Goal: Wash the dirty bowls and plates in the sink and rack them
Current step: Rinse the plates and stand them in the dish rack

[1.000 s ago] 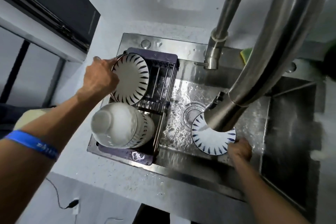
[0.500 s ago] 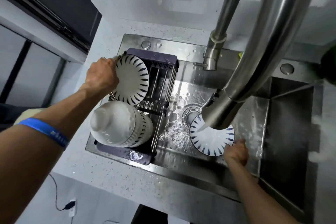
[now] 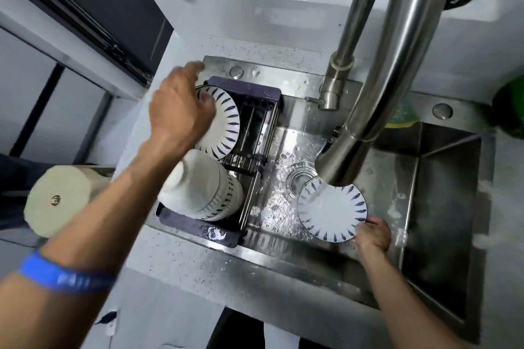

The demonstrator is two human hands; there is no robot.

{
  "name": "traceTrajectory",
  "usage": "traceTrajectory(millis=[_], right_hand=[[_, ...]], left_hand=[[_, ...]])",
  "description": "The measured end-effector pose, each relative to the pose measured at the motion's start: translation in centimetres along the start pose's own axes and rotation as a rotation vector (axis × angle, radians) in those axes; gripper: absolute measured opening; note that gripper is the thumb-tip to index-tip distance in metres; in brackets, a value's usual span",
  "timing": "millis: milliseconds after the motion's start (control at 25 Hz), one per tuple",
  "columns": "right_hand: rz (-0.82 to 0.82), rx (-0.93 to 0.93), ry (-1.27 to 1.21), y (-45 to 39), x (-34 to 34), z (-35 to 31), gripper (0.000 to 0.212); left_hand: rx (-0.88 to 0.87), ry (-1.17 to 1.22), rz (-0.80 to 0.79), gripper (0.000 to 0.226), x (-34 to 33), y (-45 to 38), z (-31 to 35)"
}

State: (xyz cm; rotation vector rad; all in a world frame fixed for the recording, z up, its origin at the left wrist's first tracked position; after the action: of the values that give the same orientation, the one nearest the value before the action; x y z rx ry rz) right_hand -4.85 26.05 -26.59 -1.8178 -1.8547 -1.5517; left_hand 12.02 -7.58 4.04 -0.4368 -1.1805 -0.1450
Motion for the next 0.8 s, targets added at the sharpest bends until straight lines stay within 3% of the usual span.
traceTrajectory(millis=[40,120,240,320,360,440,560,720,800], right_hand=[[0.005,-0.003,-0.054,-0.1,0.1,0.5,0.031],[0.004,-0.024,-0.187,3.9,2.9,-2.2,0.032],[-0.076,-0.098,-0.383,9.6,6.3,-6.2,0.032],[-0.093,-0.097,-0.450,11.7,7.5,-7.4,0.032],[-0.112,-0.086,-0.484,12.7,8.0,-7.8,0.033],[-0.207,-0.074,-0.553,14.7,8.6,-8.4,0.039],[-0.370,-0.131,-0.569,15.3,8.0,-9.6,0.044],[-0.555,-0.382,-0.632,13.3,4.8,-11.1,0.024],[-0.651,-0.392,-0.590,13.7,3.2,-11.4,0.029]], left_hand=[[0.060,0.213,-0.018,0.041,0.6,2.4,1.4],[0.279,0.521,-0.258,0.033,-0.4,9.4,4.1],[0.653,0.571,-0.558,0.052,-6.6,18.4,5.3],[1.096,0.724,-0.546,0.064,-9.7,20.7,5.3],[1.313,0.891,-0.528,0.058,-10.8,21.0,5.6],[1.477,1.129,-0.469,0.036,-11.5,20.7,6.5],[1.217,1.086,-0.435,0.019,-10.4,18.3,6.7],[0.669,0.743,-0.644,0.032,-6.8,14.8,5.7],[0.501,0.597,-0.627,0.043,-4.3,13.2,5.7]])
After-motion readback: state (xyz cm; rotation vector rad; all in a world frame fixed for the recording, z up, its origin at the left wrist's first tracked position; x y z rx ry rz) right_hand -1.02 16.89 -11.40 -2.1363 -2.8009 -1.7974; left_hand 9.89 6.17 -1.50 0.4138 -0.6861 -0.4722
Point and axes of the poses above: each hand's wrist, its own y-axis away from the middle knuckle, its own x-axis out of the back of the hand, z = x × y, the point moved 1 cm from there along -y, towards the middle knuckle, and after that the axes turned 12 degrees about z, right-handed, at the moved point
